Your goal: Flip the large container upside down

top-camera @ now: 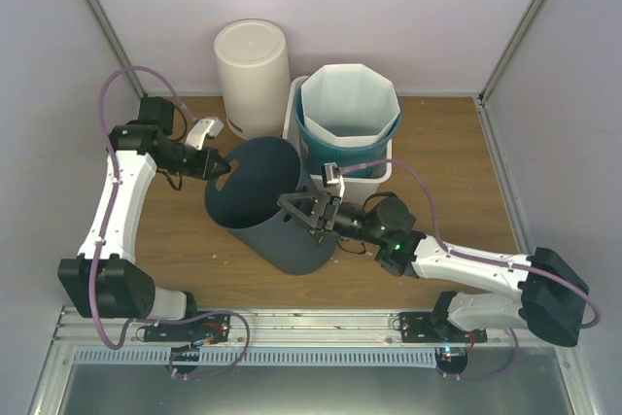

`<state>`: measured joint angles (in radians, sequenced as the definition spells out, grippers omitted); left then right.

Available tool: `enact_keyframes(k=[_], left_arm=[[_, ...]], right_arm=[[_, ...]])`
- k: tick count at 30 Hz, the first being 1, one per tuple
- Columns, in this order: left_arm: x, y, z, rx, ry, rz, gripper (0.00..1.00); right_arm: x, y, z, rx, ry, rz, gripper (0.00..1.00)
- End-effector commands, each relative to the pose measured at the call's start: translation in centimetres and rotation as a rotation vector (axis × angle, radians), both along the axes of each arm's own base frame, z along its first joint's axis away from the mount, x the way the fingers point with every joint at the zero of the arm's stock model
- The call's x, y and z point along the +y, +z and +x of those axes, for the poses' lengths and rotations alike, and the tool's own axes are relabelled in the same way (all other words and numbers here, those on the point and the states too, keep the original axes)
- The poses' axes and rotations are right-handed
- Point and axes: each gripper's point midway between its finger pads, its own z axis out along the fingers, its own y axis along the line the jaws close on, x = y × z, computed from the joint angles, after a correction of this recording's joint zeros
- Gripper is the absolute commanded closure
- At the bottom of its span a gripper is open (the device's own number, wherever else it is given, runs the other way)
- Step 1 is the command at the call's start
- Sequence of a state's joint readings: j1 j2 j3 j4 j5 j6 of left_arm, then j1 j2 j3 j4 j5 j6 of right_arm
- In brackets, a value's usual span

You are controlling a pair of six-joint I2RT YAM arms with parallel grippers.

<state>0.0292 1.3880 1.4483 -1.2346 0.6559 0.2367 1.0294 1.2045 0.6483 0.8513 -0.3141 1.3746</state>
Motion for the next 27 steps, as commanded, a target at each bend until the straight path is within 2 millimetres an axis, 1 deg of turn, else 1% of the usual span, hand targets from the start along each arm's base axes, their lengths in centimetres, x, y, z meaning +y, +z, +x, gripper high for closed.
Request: enact_keyframes(k=[1, 8, 11, 14, 15, 19, 20, 21, 22, 23, 24, 27], left_arm=[[-0.6, 1.5, 0.6, -0.077, -0.005, -0.064, 1.00], [-0.7, 1.4, 0.6, -0.073, -0.013, -0.080, 1.00], [-0.8, 1.7, 0.4, -0.083, -0.031, -0.082, 1.00], [-0.7, 1.7, 0.2, -0.096, -0.043, -0.062, 1.00], [-0.6, 1.7, 0.1, -0.103, -0.045, -0.055, 1.00], [-0.7, 1.5, -0.5, -0.125, -0.088, -0.034, 0.99], [-0.6, 1.3, -0.5, -0.129, -0.104, -0.022, 0.90], [-0.4, 1.1, -0.5, -0.128, -0.111, -0.005, 0.76], [-0.3, 1.0, -0.5, -0.129, -0.117, 0.010, 0.60], [-0.2, 1.0, -0.6, -0.130, -0.124, 0.022, 0.48], [-0.1, 0.9, -0.8, -0.134, -0.130, 0.033, 0.39], [0.2, 1.0, -1.0, -0.149, -0.136, 0.058, 0.23]], right_arm=[[-0.8, 3.2, -0.7, -0.067, -0.016, 0.087, 0.50], [-1.2, 4.3, -0.7, -0.123, -0.044, 0.106, 0.52], [-1.2, 4.9, -0.7, -0.149, -0.048, 0.116, 0.61], [-1.1, 5.3, -0.8, -0.169, -0.049, 0.123, 0.73], [-1.1, 5.5, -0.9, -0.174, -0.049, 0.126, 0.76], [-1.0, 6.1, -1.0, -0.198, -0.044, 0.128, 0.82], [-1.0, 6.2, -1.1, -0.204, -0.042, 0.125, 0.83], [-0.9, 6.3, -1.2, -0.210, -0.039, 0.122, 0.85], [-0.8, 6.4, -1.2, -0.215, -0.035, 0.118, 0.87], [-0.7, 6.5, -1.2, -0.221, -0.035, 0.115, 0.88], [-0.7, 6.7, -1.3, -0.226, -0.031, 0.116, 0.89], [-0.6, 7.0, -1.5, -0.236, -0.024, 0.109, 0.93]])
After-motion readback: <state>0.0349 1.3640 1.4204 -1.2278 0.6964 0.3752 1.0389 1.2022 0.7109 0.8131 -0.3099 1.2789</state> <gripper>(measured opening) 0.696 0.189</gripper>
